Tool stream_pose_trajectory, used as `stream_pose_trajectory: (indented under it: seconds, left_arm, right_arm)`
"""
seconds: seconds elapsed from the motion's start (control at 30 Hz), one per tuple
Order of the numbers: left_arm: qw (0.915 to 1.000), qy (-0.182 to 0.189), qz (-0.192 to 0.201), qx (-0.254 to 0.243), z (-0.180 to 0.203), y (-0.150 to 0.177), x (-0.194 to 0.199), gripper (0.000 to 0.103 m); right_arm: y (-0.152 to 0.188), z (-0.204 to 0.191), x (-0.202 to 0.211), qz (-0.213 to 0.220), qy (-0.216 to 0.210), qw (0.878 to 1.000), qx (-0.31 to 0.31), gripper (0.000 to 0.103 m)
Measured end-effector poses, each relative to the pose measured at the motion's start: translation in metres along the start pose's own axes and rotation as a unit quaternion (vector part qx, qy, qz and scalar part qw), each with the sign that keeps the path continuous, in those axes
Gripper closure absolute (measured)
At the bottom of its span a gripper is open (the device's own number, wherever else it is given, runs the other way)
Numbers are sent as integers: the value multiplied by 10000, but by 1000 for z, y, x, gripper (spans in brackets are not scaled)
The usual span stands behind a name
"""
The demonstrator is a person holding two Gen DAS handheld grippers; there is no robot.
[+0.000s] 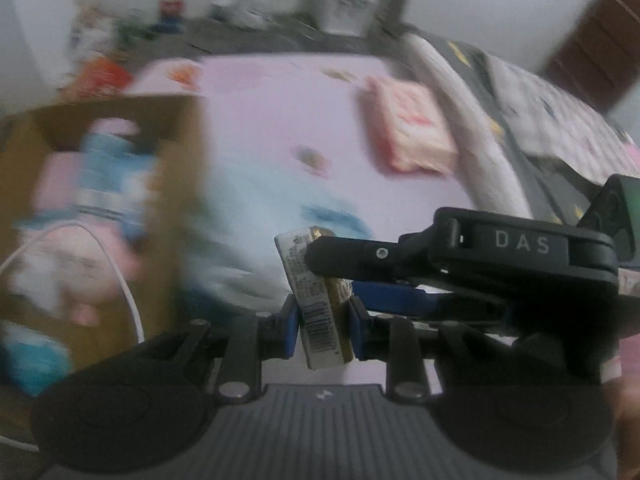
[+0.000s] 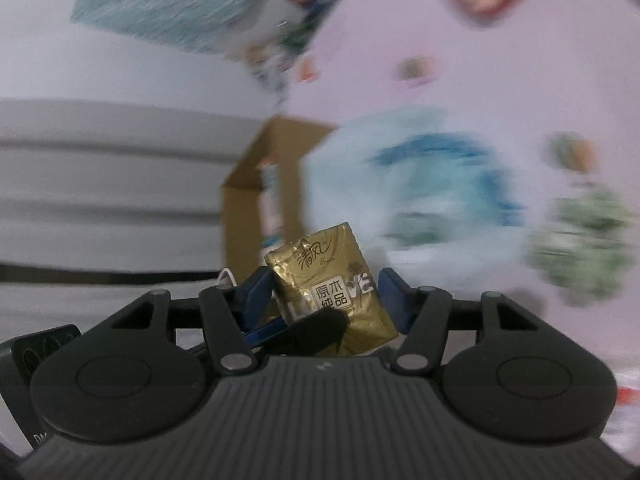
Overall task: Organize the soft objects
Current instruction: 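Carry the gold snack packet with the left tool into the box, release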
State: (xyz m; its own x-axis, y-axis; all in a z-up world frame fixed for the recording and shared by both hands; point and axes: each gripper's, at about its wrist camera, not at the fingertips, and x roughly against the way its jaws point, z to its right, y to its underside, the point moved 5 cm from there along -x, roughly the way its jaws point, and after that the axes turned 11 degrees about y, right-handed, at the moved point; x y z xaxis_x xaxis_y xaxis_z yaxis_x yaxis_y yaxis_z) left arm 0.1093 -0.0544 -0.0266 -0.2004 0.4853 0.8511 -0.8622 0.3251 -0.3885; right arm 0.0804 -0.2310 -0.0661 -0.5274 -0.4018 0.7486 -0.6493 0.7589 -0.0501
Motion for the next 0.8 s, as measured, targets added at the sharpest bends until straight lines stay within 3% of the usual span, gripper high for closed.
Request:
stream_pose_trajectory:
  seconds: [0.2,0.33,0.5,0.67,0.8]
  left_arm:
    - [9983,-492,285,88,-86,-19,33,76]
    - [9988,-362,277,196,-133,-24,23,76]
    - [9999,-136,-68,-9,-166,-15,-14,76]
    - [9987,241,-447,-84,-181,-4,-50,76]
    - [9983,239,-491,-218,-183,1,-66,76]
  right_arm:
    - [6,-90,-82,-206,-389,9975,551,45]
    - [8,-117,-123,-187,-344,9972,639,43]
    - [-1,-108,-129,221,-116,9991,333,43]
    - [-2,-76,-116,493,229,9985,29,43]
    - [2,-59,-112,563,438,9974,-130,43]
